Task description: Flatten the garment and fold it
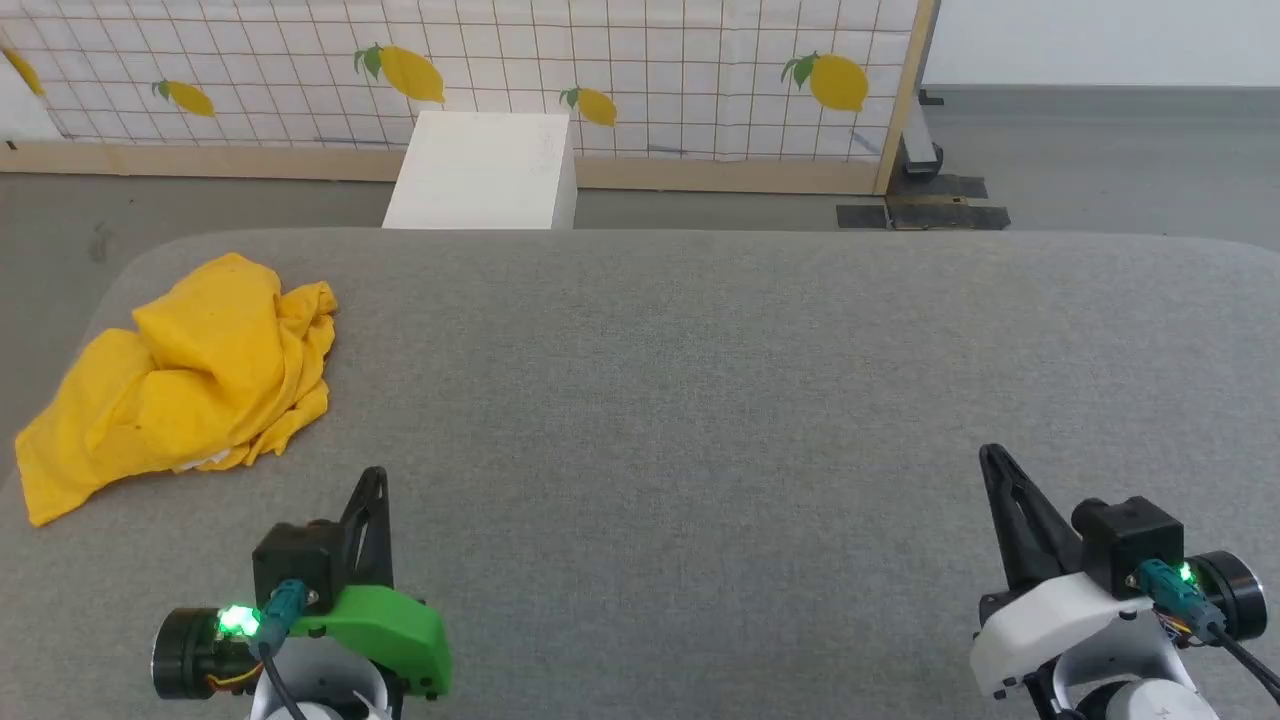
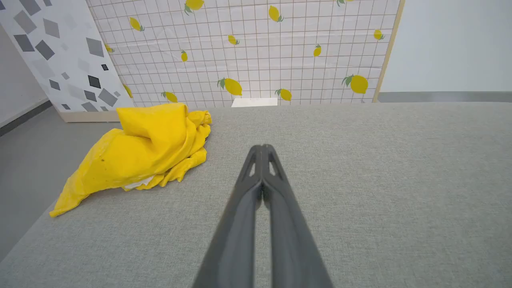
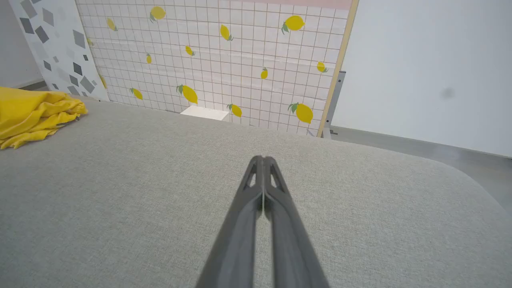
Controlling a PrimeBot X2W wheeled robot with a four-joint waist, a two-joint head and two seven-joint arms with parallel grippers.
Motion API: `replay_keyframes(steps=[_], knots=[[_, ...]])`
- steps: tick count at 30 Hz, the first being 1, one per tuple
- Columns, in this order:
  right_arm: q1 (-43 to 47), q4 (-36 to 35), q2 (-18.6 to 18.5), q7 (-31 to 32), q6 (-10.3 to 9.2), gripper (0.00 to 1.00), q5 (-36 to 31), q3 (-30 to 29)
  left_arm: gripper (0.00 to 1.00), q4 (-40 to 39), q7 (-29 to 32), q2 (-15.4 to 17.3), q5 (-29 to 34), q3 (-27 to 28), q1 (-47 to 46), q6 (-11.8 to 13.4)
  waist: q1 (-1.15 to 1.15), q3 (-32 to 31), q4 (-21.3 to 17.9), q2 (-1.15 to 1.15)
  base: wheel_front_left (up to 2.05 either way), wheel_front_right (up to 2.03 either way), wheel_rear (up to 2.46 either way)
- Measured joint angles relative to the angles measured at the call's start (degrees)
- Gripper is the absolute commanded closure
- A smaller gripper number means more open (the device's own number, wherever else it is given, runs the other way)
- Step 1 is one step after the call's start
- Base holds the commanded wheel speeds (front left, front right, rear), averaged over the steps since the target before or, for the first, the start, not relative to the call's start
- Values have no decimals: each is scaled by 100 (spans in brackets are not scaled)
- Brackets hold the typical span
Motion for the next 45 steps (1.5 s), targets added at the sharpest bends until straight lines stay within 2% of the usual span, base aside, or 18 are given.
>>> replay_keyframes(steps=[29,30,31,32,45], knots=[[2,0,0,0,0,100,-1,-1,100,-1,0,1,-2,-1,2,0,0,0,0,0,0,0,0],[4,0,-1,0,0,0,-1,-2,0,-1,0,1,-3,-7,7,0,0,0,0,0,0,0,0],[4,0,-1,0,0,100,-1,-3,100,-1,0,1,-3,-11,8,0,0,0,0,0,0,0,0],[5,0,-1,0,0,0,-1,-4,0,-1,0,1,-3,-14,8,0,0,0,0,0,0,0,0],[8,64,-1,-105,0,0,57,-243,0,-23,-109,1,-89,-41,17,10,0,2,-3,0,0,0,0]])
